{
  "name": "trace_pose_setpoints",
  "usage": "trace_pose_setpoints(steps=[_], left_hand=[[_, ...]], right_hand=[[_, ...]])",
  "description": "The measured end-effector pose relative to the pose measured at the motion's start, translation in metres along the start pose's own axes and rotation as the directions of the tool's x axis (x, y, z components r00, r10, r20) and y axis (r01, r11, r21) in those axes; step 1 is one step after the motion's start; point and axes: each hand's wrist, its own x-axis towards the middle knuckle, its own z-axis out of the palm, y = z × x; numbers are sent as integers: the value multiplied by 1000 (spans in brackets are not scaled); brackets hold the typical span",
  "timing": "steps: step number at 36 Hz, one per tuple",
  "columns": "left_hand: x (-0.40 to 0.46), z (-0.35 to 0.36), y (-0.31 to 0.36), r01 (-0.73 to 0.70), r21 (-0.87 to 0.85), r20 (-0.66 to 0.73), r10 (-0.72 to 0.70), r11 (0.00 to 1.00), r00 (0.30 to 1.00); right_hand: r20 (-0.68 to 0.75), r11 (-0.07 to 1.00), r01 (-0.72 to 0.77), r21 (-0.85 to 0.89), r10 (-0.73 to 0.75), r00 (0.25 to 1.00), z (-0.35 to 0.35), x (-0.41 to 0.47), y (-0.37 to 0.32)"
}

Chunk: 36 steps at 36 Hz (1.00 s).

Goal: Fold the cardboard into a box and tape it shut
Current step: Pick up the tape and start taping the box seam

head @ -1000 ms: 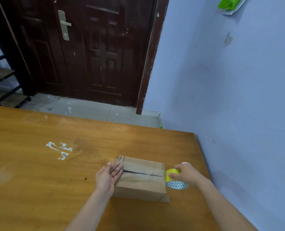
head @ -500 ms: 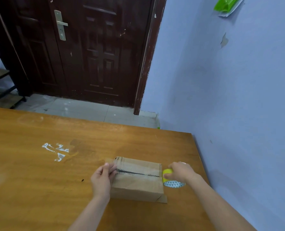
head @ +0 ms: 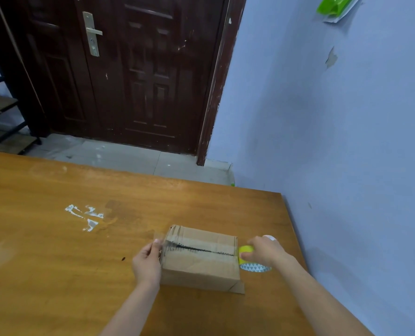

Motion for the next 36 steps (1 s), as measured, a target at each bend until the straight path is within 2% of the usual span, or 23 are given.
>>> trace_pose_setpoints(steps=[7, 9, 12, 14, 16, 19, 21, 23, 26, 30, 36], left_hand=[[-1, -2, 5, -34, 8, 35, 34, 999, 999], [-4, -4, 7, -109, 37, 51, 107, 993, 993], [-12, -5, 14, -311, 47, 106, 305, 949, 946], [-15, -4, 20, -354, -8, 154, 351, 935, 924], [-15, 0, 24, -264, -141, 213, 290, 954, 933], [-10, 8, 27, -53, -261, 320, 138, 964, 937], [-6, 10, 27, 78, -318, 365, 46, 945, 930], [-1, 9, 27, 150, -359, 382, -1, 921, 924], [2, 7, 29, 181, -350, 400, -28, 919, 916], [-3, 11, 32, 143, -280, 387, -25, 949, 922], [-15, 18, 31, 118, -263, 350, -19, 957, 937]], right_hand=[[11, 1000, -1, 15, 1, 1000, 1, 1, 2], [11, 1000, -3, 18, 3, 1000, 2, 2, 4], [7, 999, 1, 46, -2, 1000, 6, 3, 9], [2, 997, 1, 76, -1, 1000, 10, 4, 13], [-7, 995, -1, 98, 1, 1000, 14, 5, 16], [-18, 988, -2, 154, 5, 1000, 21, 6, 23], [-10, 973, -6, 231, 9, 1000, 24, 5, 29], [-4, 934, 5, 357, -4, 1000, 28, 4, 34], [-42, 854, 41, 518, -23, 999, 35, 1, 42], [-98, 730, 88, 678, -29, 995, 39, -6, 57], [-166, 632, 162, 758, -53, 985, 29, -17, 80]])
